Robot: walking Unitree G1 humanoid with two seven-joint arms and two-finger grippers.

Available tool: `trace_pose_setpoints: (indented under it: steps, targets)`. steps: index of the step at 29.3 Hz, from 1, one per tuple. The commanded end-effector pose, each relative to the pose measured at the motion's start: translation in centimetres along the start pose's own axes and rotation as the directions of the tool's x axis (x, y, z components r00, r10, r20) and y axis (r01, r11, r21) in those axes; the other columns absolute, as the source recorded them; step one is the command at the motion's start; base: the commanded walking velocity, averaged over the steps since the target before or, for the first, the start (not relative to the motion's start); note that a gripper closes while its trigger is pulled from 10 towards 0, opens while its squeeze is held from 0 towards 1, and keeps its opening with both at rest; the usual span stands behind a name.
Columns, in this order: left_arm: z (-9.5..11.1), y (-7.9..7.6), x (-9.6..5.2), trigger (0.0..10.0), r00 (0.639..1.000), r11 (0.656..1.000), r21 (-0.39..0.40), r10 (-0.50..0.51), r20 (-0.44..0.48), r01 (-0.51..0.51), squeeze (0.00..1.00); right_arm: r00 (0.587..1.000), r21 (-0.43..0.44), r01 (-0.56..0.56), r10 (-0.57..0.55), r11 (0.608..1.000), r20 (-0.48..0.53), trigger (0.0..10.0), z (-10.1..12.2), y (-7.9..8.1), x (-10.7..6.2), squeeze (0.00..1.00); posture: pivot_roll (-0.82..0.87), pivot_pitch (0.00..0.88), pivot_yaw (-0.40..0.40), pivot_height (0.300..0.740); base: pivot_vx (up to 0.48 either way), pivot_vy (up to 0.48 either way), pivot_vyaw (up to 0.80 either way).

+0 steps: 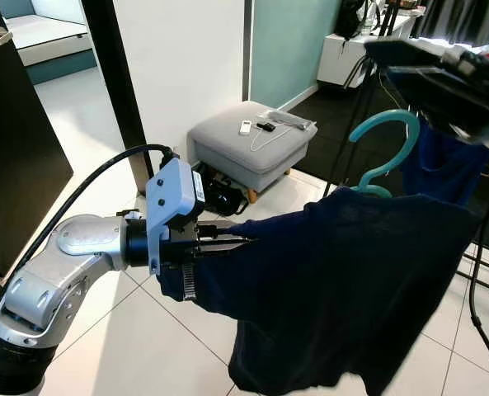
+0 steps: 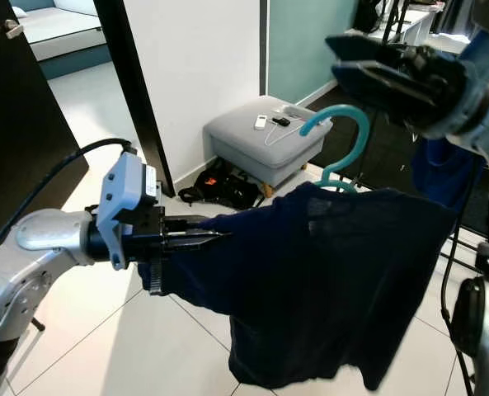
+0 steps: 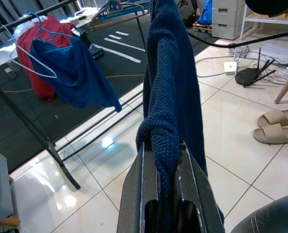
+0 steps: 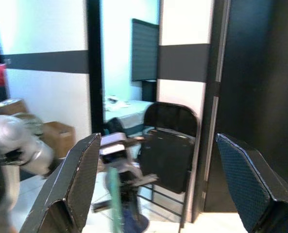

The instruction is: Hang hanger

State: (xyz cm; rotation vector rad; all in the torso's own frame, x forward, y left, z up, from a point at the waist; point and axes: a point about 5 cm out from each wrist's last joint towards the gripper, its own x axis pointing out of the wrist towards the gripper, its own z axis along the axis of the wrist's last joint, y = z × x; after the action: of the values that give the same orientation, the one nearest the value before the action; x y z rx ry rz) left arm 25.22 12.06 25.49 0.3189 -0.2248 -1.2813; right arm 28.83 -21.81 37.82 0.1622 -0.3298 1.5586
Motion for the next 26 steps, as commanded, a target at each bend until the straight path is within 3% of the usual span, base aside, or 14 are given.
trace_pose_setpoints:
  steps: [1, 4, 10, 14, 15, 16, 23, 26]
  targets:
    - [0.5, 0.2, -0.2, 0.0, 1.000, 0.999, 0.029, 0.013, 0.012, -0.013, 0.00, 0.998, 0.020, -0.045, 0.046, 0.999, -0.052, 10.0, -0.5, 0.6, 0.4, 0.00, -0.08, 0.000, -0.027, 0.740, 0.000, 0.000, 0.00]
    - [0.5, 0.2, -0.2, 0.0, 1.000, 1.000, 0.028, 0.014, 0.012, -0.015, 0.00, 0.991, 0.047, -0.054, 0.059, 0.997, -0.122, 10.0, -1.5, 0.8, 0.4, 0.00, -0.08, 0.000, -0.027, 0.740, 0.000, 0.000, 0.00]
    - [0.4, 0.2, -0.2, 0.0, 1.000, 1.000, 0.026, 0.016, 0.010, -0.016, 0.00, 0.991, 0.058, -0.050, 0.057, 0.997, -0.117, 10.0, -1.6, 0.9, 0.0, 0.00, -0.08, 0.000, -0.029, 0.740, 0.000, 0.000, 0.00]
    - [0.3, 0.3, -0.3, 0.0, 1.000, 0.999, 0.027, 0.019, 0.007, -0.019, 0.00, 0.980, 0.073, -0.037, 0.050, 0.997, -0.193, 9.8, -2.6, 1.2, -0.2, 0.00, -0.08, 0.000, -0.029, 0.740, 0.000, 0.000, 0.00]
    - [0.3, 0.3, -0.3, 0.0, 1.000, 0.999, 0.028, 0.019, 0.007, -0.019, 0.00, 0.975, 0.070, -0.027, 0.042, 0.997, -0.220, 1.8, -3.0, 1.2, -0.3, 0.00, -0.08, 0.000, -0.029, 0.740, 0.000, 0.000, 0.00]
    - [0.3, 0.4, -0.3, 0.0, 1.000, 0.999, 0.029, 0.020, 0.006, -0.020, 0.00, 0.960, 0.072, 0.000, 0.020, 0.997, -0.280, 0.0, -3.8, 1.1, -0.3, 0.00, -0.08, 0.000, -0.029, 0.740, 0.000, 0.000, 0.00]
    - [0.3, 0.5, -0.4, 0.0, 1.000, 0.999, 0.031, 0.023, 0.006, -0.023, 0.00, 0.938, 0.066, 0.009, 0.015, 0.998, -0.346, 0.0, -4.8, 1.1, -0.3, 0.00, -0.08, 0.000, -0.031, 0.740, 0.000, 0.000, 0.00]
    - [0.3, 0.4, -0.4, 0.0, 1.000, 0.999, 0.032, 0.023, 0.006, -0.023, 0.00, 0.946, 0.038, 0.021, -0.007, 0.999, -0.324, 0.0, -4.5, 0.7, -0.1, 0.00, -0.08, 0.000, -0.032, 0.740, 0.000, 0.000, 0.00]
